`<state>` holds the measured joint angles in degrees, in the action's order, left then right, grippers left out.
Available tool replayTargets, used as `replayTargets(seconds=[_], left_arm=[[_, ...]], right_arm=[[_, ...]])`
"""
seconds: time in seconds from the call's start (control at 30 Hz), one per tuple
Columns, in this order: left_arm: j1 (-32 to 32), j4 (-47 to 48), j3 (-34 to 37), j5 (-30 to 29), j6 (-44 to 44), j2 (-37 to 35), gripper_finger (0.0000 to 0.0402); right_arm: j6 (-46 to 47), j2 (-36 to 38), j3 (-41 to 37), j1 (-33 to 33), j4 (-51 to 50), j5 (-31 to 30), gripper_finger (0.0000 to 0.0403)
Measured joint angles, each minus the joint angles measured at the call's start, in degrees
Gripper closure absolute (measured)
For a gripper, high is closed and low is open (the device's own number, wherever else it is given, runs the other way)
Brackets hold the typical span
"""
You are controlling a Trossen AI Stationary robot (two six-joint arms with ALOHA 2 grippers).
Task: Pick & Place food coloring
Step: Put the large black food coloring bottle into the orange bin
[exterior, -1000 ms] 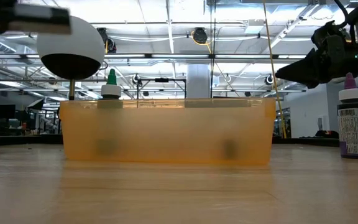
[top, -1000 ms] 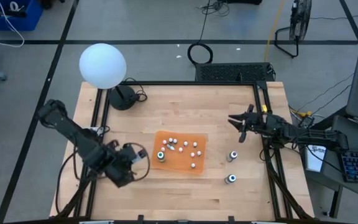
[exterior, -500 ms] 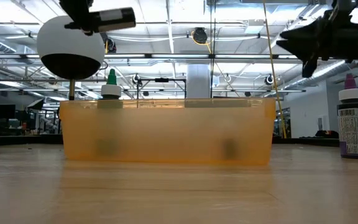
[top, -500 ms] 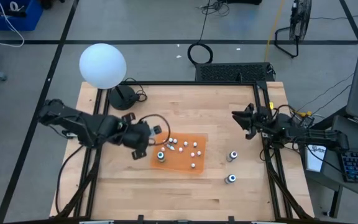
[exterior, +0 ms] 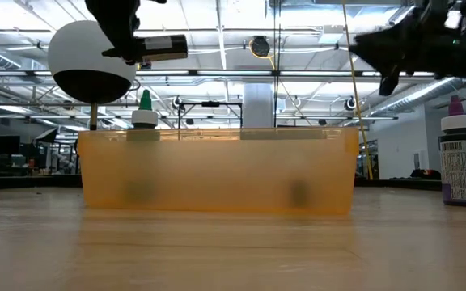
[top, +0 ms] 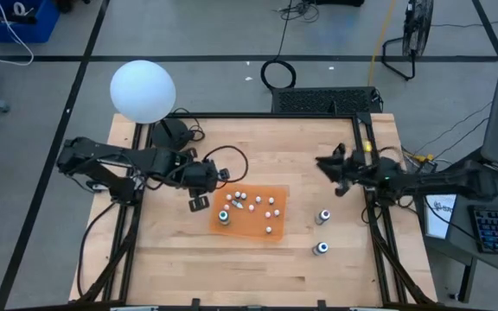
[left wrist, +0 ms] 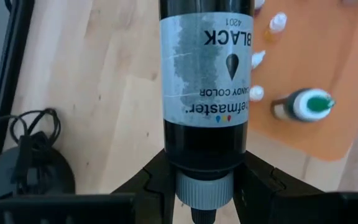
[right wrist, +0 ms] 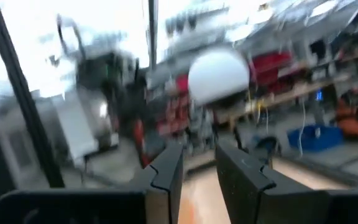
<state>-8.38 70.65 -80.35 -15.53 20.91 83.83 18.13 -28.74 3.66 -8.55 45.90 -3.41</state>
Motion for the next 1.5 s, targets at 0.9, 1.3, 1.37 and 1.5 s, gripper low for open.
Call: replayTargets(seconds=[0.9, 1.3, 1.37, 1.5], left_arm=[[1.92, -6.57, 0.06, 11.45, -13.47, 0.3, 0.0284], [3.5, -5.96, 0.17, 16.0, -13.31, 0.15, 0.0284], [3.83, -5.96, 0.17, 16.04, -13.33, 0.13, 0.0284], [4.23, -6.33, 0.17, 15.99, -13.33, 0.11, 0.0284]], right_arm=[[-82.47, -68.14, 43.09, 15.42, 13.09, -4.12, 0.02], [-88.21, -75.05, 49.11, 13.65, 14.32, 0.23, 0.0182], [-89.25, -75.11, 49.44, 13.65, 14.32, 0.19, 0.0186], [-89.72, -75.16, 49.48, 13.65, 16.19, -0.1, 0.0186]])
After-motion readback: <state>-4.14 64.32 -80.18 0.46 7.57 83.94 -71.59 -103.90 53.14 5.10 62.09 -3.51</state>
